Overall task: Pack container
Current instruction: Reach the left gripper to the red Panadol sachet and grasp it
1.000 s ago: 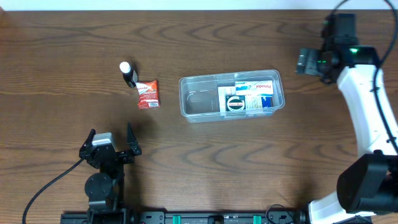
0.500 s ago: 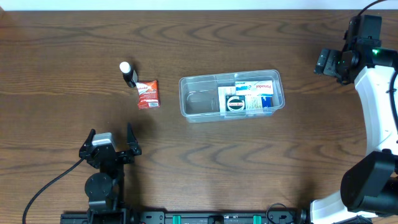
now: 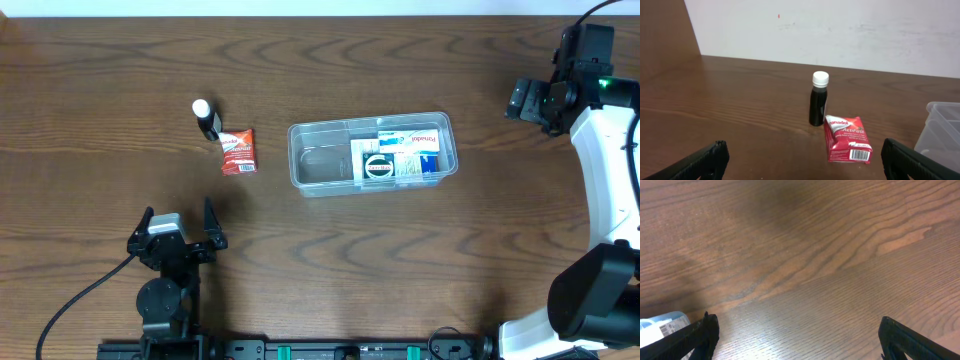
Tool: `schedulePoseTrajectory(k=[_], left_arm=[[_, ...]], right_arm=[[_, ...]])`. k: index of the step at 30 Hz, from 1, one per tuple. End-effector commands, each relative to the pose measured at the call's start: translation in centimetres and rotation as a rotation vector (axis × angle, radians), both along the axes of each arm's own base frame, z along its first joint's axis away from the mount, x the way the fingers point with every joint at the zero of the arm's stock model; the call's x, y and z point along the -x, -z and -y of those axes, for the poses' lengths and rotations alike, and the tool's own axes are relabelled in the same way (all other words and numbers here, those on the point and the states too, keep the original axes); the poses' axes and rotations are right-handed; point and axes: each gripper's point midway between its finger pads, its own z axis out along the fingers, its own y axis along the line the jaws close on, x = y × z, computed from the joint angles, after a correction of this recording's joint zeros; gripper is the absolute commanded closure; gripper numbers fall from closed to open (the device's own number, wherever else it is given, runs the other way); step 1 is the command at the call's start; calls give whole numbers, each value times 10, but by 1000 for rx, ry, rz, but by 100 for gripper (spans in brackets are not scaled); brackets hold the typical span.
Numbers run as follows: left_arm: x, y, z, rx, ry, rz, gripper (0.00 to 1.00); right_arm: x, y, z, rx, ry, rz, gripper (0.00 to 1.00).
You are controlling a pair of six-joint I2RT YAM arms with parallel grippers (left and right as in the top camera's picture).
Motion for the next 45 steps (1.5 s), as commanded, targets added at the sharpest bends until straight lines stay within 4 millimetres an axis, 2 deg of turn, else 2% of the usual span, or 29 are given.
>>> schedulePoseTrajectory(k=[1, 5, 11, 15, 19, 23, 28, 30, 34, 45], left_arm=[[-2, 10, 7, -12, 42, -18, 2], [-1, -1, 20, -3, 118, -10, 2], [-8, -29, 23, 13, 135, -46, 2], [-29, -45, 27, 30, 162, -165, 2], [-67, -54, 45, 85, 266, -364, 2], [-102, -50, 63, 160, 360, -586, 2], [-130, -33, 76, 264, 392, -745, 2], [-134, -28, 82, 290, 422, -754, 2], [-139, -19, 81, 293, 420, -769, 2], [-139, -17, 81, 295, 419, -775, 2]], right_arm=[[-1, -9, 3, 18, -4, 18, 1], [-1, -9, 3, 18, -4, 18, 1], [-1, -9, 3, 18, -4, 18, 1], [-1, -9, 3, 19, -4, 18, 1], [-1, -9, 3, 18, -4, 18, 1], [-1, -9, 3, 19, -4, 18, 1], [-1, -9, 3, 19, -4, 18, 1], [-1, -9, 3, 19, -4, 18, 1], [-1, -9, 3, 19, -4, 18, 1], [-1, -9, 3, 18, -4, 18, 1]])
